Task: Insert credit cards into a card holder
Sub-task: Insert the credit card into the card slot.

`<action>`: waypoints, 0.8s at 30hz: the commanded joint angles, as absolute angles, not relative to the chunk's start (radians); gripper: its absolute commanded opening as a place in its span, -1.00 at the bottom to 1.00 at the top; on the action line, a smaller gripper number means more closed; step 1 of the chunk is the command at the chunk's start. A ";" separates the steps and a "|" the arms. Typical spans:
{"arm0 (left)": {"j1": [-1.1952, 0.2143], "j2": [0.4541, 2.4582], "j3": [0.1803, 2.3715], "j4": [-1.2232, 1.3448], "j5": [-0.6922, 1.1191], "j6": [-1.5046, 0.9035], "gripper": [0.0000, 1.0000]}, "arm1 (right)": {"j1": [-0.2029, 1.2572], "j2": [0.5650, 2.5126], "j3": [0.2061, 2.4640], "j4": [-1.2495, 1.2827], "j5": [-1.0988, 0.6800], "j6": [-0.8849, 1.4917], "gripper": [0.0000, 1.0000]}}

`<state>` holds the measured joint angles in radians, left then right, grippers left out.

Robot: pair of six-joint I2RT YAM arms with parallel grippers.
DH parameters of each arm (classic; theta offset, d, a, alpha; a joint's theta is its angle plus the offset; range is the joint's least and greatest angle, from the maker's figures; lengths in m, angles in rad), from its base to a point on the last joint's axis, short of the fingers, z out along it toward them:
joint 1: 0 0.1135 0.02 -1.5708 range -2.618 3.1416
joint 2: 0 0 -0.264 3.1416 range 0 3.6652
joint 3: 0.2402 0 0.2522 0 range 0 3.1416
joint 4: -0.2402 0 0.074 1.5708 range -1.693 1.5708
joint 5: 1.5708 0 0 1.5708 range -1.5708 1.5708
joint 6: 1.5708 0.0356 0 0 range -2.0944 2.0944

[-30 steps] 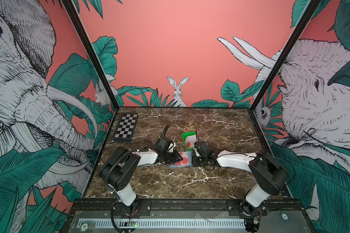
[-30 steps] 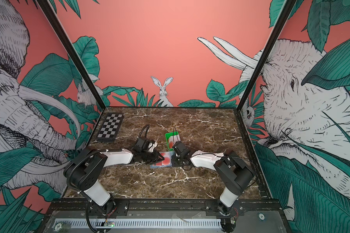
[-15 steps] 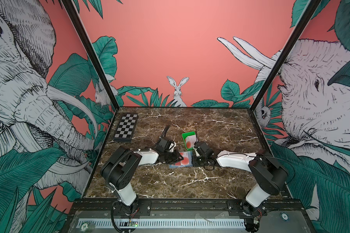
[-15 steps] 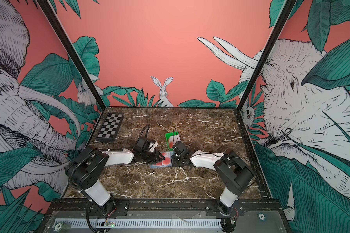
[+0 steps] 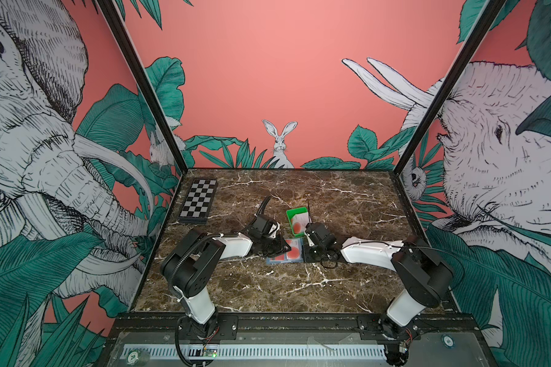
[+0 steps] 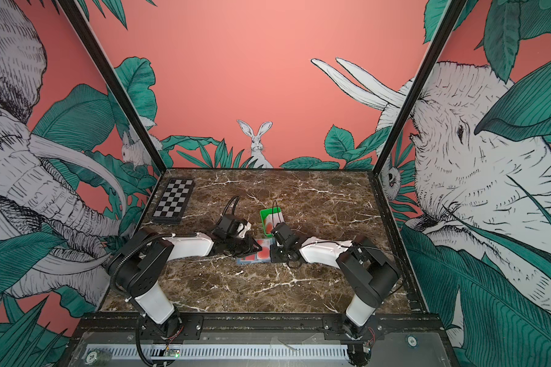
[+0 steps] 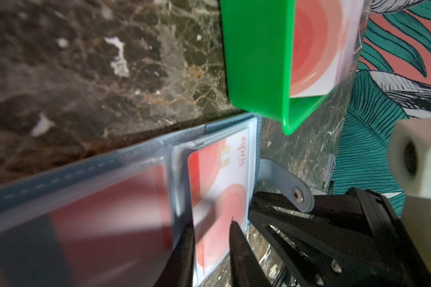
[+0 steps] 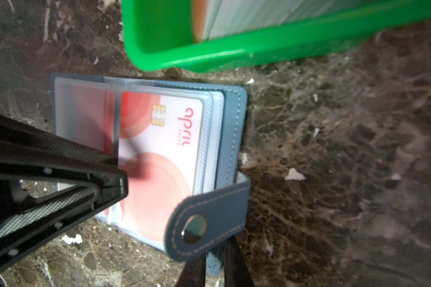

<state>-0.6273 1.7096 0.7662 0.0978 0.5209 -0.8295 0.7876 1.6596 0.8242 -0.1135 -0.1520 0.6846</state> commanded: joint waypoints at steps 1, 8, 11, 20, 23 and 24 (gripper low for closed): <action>-0.636 1.714 0.786 0.064 0.506 -0.813 -0.48 | 0.796 1.678 0.830 -0.117 -0.139 0.683 -0.72; -0.635 1.686 0.798 -0.043 0.442 -0.761 -0.48 | 0.796 1.675 0.829 -0.119 -0.138 0.682 -0.71; -0.635 1.657 0.808 -0.111 0.404 -0.726 -0.48 | 0.797 1.672 0.828 -0.119 -0.137 0.681 -0.72; -0.624 1.565 0.788 -0.216 0.371 -0.689 -0.46 | 0.797 1.680 0.835 -0.119 -0.141 0.680 -0.71; -0.603 1.525 0.765 -0.248 0.365 -0.674 -0.46 | 0.798 1.682 0.841 -0.123 -0.141 0.678 -0.72; -0.593 1.507 0.756 -0.261 0.362 -0.668 -0.46 | 0.800 1.683 0.845 -0.125 -0.141 0.677 -0.72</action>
